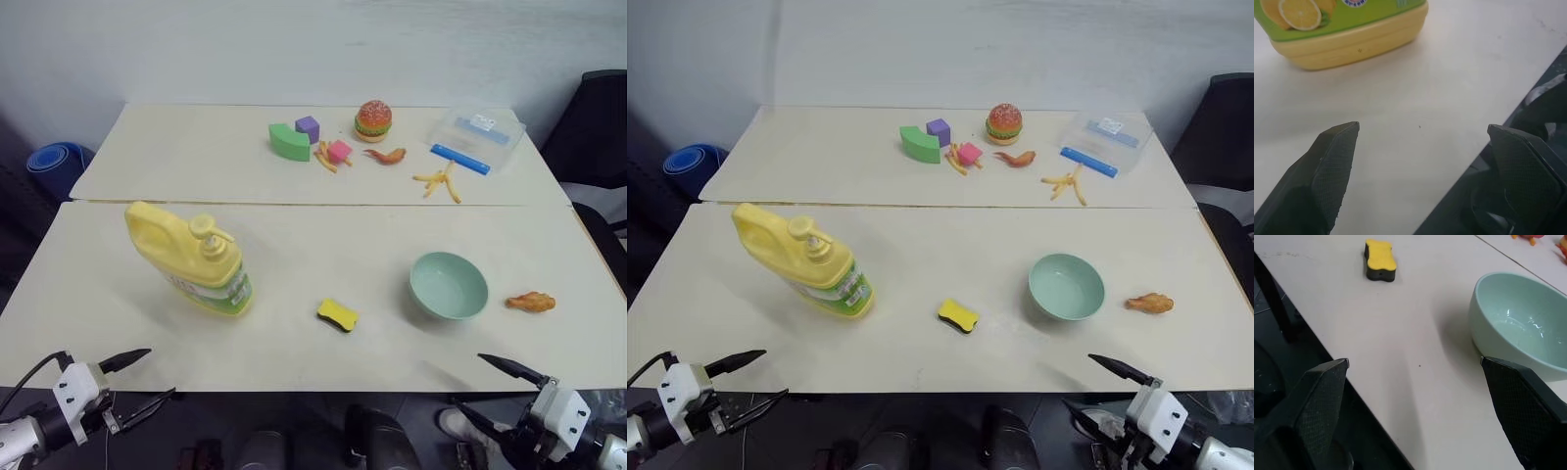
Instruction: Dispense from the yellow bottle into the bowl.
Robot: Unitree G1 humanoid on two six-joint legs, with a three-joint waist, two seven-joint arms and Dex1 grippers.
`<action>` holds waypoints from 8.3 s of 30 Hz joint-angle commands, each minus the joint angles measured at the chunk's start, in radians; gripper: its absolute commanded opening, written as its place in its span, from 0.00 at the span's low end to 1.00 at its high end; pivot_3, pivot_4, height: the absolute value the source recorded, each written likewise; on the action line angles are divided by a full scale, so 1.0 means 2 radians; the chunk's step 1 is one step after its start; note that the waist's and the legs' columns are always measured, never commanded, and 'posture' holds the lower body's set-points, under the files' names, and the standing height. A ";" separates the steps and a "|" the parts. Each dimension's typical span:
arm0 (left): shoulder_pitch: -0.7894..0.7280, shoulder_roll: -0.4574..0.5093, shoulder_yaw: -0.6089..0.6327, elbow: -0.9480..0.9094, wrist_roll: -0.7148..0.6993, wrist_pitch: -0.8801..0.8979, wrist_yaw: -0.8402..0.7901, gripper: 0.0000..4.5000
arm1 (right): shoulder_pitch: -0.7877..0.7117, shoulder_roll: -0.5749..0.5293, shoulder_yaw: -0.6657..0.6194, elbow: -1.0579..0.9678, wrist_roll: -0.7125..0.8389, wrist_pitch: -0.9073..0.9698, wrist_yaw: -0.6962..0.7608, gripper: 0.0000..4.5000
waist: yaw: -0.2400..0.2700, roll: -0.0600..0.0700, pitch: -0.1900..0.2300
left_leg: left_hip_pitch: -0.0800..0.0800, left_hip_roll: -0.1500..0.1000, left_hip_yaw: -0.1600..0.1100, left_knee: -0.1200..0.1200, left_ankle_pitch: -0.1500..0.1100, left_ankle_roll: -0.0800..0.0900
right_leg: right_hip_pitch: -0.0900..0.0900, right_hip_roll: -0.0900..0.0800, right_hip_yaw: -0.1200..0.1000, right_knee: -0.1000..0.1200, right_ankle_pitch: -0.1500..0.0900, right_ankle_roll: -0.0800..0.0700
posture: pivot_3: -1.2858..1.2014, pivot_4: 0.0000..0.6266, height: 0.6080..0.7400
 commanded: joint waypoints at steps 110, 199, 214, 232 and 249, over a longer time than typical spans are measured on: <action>-0.019 -0.024 0.019 -0.365 -0.227 0.316 0.078 1.00 | -0.441 -0.023 0.204 -0.118 -0.036 0.405 0.029 0.00 | -0.015 0.000 0.001 | 0.005 0.001 0.006 0.000 0.002 -0.004 | -0.002 0.002 0.006 0.002 0.001 0.001 | 0.52 0.24 1.00; -0.253 0.021 0.054 -0.290 -0.272 0.400 0.204 0.01 | -0.816 0.136 0.383 -0.037 -0.050 0.558 0.165 0.00 | -0.028 0.006 -0.004 | 0.006 0.001 0.005 -0.002 0.005 -0.008 | -0.002 0.002 0.002 0.006 0.002 -0.001 | 0.52 0.24 1.00; -0.256 0.087 0.037 -0.291 -0.268 0.508 0.217 0.01 | -0.816 0.144 0.383 -0.038 -0.048 0.557 0.158 0.00 | -0.029 0.002 -0.002 | 0.004 0.001 0.005 -0.001 0.005 -0.009 | -0.004 0.002 0.002 0.006 0.002 -0.001 | 0.52 0.24 1.00; -0.214 0.070 0.007 -0.288 -0.215 0.485 0.228 0.01 | -0.816 0.144 0.379 -0.036 -0.047 0.554 0.156 0.00 | -0.029 0.007 -0.003 | 0.008 0.001 0.006 -0.003 0.005 -0.009 | -0.001 0.002 0.003 0.006 0.002 -0.001 | 0.52 0.24 1.00; -0.067 0.096 0.152 -0.340 -0.364 0.515 0.020 0.01 | -0.626 0.014 0.298 0.170 -0.125 0.253 0.137 0.00 | -0.031 -0.003 -0.001 | -0.002 0.000 0.005 -0.001 0.005 -0.008 | -0.007 0.002 0.001 0.002 0.002 0.000 | 0.52 0.24 1.00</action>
